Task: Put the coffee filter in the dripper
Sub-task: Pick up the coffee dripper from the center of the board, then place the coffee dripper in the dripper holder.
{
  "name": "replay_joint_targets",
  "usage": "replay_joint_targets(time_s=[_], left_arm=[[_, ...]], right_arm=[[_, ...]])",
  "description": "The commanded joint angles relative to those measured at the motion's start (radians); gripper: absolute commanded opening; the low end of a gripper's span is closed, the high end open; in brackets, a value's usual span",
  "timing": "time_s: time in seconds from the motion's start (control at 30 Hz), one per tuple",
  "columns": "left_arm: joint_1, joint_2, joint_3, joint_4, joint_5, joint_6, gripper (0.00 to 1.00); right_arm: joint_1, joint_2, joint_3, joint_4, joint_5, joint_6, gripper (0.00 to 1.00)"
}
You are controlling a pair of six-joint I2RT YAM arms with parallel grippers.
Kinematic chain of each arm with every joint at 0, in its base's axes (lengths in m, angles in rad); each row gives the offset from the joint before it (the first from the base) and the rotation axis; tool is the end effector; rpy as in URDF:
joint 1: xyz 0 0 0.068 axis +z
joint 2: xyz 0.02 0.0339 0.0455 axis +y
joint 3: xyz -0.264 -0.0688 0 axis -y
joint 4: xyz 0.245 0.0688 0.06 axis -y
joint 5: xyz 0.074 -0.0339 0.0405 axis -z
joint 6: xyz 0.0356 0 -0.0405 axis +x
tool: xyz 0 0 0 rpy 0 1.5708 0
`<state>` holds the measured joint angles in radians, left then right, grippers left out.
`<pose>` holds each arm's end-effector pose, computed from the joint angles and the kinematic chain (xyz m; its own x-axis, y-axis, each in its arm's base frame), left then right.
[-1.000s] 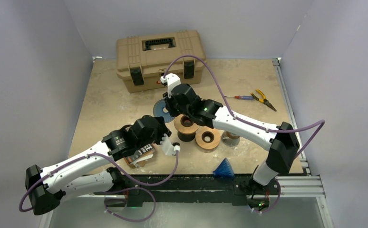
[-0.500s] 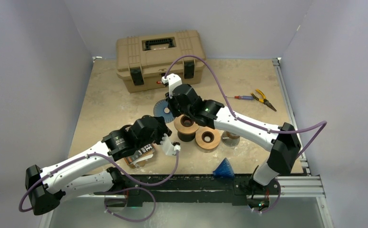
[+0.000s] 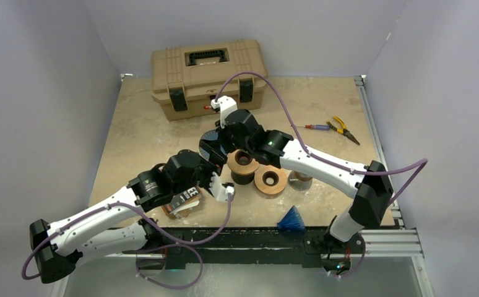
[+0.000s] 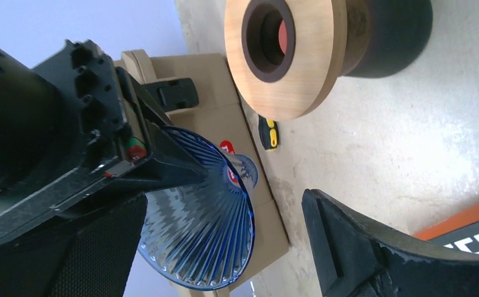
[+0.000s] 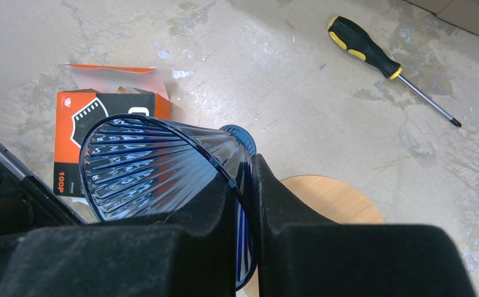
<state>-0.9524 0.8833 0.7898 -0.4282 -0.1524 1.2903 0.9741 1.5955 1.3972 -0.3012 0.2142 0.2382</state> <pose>0.1184 -0.1571 0.3000 0.6206 0.7661 -0.1673 0.4794 -0.2019 0.8540 0.2164 0.3051 0.3359 -0.4275 -0.2191 -0.8771 -0.6201 0.7770 0.1082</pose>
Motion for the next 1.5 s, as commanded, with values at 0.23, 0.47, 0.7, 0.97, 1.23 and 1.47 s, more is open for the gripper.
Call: replay_joint_targets(time_s=[0.23,0.47,0.7,0.97,1.23,1.47], left_arm=[[-0.006,-0.102,0.003,0.172,0.213,-0.235,0.99],[-0.006,-0.162,-0.036,0.301,0.213,-0.424,0.99],[-0.006,-0.146,-0.065,0.458,-0.01,-0.797,0.99],[-0.005,-0.054,-0.037,0.449,-0.46,-1.211,1.0],[0.011,0.079,0.04,0.256,-0.681,-1.498,1.0],[0.234,0.129,0.029,0.21,-0.372,-1.694,1.0]], right_arm=[[-0.057,-0.018,0.041,-0.007,-0.016,0.002,0.0],[-0.192,-0.069,-0.001,0.019,-0.127,0.002,0.0],[-0.312,-0.122,-0.051,0.016,-0.216,0.007,0.0],[-0.374,-0.178,-0.088,0.0,-0.312,0.022,0.0],[-0.377,-0.216,-0.118,-0.01,-0.356,0.032,0.0],[-0.377,-0.222,-0.112,-0.044,-0.366,0.027,0.0]])
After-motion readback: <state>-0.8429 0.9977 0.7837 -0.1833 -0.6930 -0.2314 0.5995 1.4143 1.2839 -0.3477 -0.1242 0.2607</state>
